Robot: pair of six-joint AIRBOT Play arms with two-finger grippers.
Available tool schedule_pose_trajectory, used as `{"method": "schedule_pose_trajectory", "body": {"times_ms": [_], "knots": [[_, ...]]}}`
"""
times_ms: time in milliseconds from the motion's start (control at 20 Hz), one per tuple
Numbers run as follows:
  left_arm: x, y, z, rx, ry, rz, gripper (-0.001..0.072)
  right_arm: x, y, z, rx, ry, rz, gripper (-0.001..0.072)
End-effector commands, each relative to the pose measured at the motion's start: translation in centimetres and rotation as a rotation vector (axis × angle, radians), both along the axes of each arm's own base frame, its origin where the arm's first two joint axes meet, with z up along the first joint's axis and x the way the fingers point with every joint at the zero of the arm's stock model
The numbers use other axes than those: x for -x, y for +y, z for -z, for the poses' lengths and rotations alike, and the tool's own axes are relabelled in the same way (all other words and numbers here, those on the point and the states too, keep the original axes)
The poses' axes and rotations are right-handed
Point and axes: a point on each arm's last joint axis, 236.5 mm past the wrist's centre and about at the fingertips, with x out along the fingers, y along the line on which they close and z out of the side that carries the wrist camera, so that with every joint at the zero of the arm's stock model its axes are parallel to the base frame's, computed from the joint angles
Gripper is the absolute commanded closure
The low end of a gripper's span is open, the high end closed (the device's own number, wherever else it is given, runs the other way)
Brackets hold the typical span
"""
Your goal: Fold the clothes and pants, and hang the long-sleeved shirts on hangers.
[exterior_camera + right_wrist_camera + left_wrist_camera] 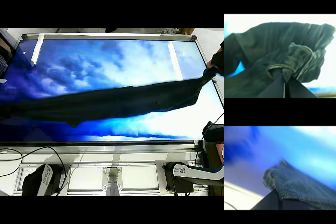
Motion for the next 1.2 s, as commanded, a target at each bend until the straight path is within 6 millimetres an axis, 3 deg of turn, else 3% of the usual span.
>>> {"method": "schedule_pose_trajectory", "body": {"times_ms": [0, 100, 150, 200, 250, 300, 350, 400, 450, 500, 550, 600, 650, 700, 800, 900, 1000, 1150], "knots": [[0.5, -8.2, 5.6, 0.448, 0.236, 0.189, 0.068, 1.3, 3.0, 5.0, -0.103, 0.19, -0.072, 0.0695], [-3.9, -9.2, 6.5, 0.617, 0.2, 0.189, 0.0682, -2.7, 4.3, 7.1, -0.154, 0.148, -0.085, 0.0695], [-6.6, -8.7, 6.0, 0.642, 0.172, 0.174, 0.0683, -6.7, 5.0, 7.0, -0.197, 0.038, -0.058, 0.0695], [-9.7, -8.2, 4.6, 0.632, 0.14, 0.198, 0.0682, -11.2, 6.0, 5.0, -0.27, -0.124, -0.045, 0.0696], [-12.7, -7.8, 2.2, 0.592, 0.088, 0.232, 0.0683, -15.1, 7.0, 1.2, -0.361, -0.301, -0.032, 0.0696], [-16.2, -7.3, -1.9, 0.509, -0.018, 0.288, 0.0683, -18.5, 7.1, -4.5, -0.446, -0.515, -0.007, 0.0696], [-19.6, -6.4, -6.9, 0.398, -0.163, 0.32, 0.0683, -20.4, 6.6, -10.5, -0.524, -0.72, 0.033, 0.0697], [-22.4, -4.8, -13.3, 0.26, -0.344, 0.31, 0.0683, -21.1, 5.2, -15.9, -0.604, -0.895, 0.093, 0.0697], [-23.8, -2.9, -19.6, 0.142, -0.518, 0.253, 0.0683, -20.5, 3.7, -20.4, -0.671, -1.042, 0.128, 0.0696], [-23.9, -1.6, -26.1, 0.031, -0.685, 0.216, 0.0683, -19.2, 2.2, -23.6, -0.7, -1.145, 0.137, 0.0696], [-23.1, -0.9, -31.1, -0.056, -0.815, 0.194, 0.0682, -17.7, 0.6, -25.7, -0.692, -1.215, 0.131, 0.0696], [-21.4, 0.2, -34.7, -0.135, -0.907, 0.157, 0.0682, -16.0, -1.0, -27.1, -0.653, -1.263, 0.122, 0.0696], [-19.8, 1.2, -36.0, -0.193, -0.923, 0.127, 0.0682, -14.5, -2.4, -27.6, -0.598, -1.281, 0.119, 0.0696], [-18.4, 2.4, -35.5, -0.229, -0.886, 0.098, 0.0682, -13.2, -3.8, -27.2, -0.543, -1.263, 0.122, 0.0696], [-16.6, 3.8, -30.5, -0.208, -0.723, 0.075, 0.0681, -11.1, -6.3, -23.1, -0.421, -1.121, 0.127, 0.0696], [-15.6, 3.1, -23.8, -0.165, -0.509, 0.151, 0.0682, -9.7, -8.6, -15.9, -0.3, -0.876, 0.151, 0.0696], [-15.1, 0.6, -18.1, -0.075, -0.372, 0.261, 0.0682, -7.7, -10.3, -7.8, -0.187, -0.6, 0.16, 0.0696], [-13.5, -1.3, -11.3, 0.004, -0.245, 0.313, 0.0682, -4.6, -11.4, 0.7, -0.143, -0.343, 0.165, 0.0696]]}}
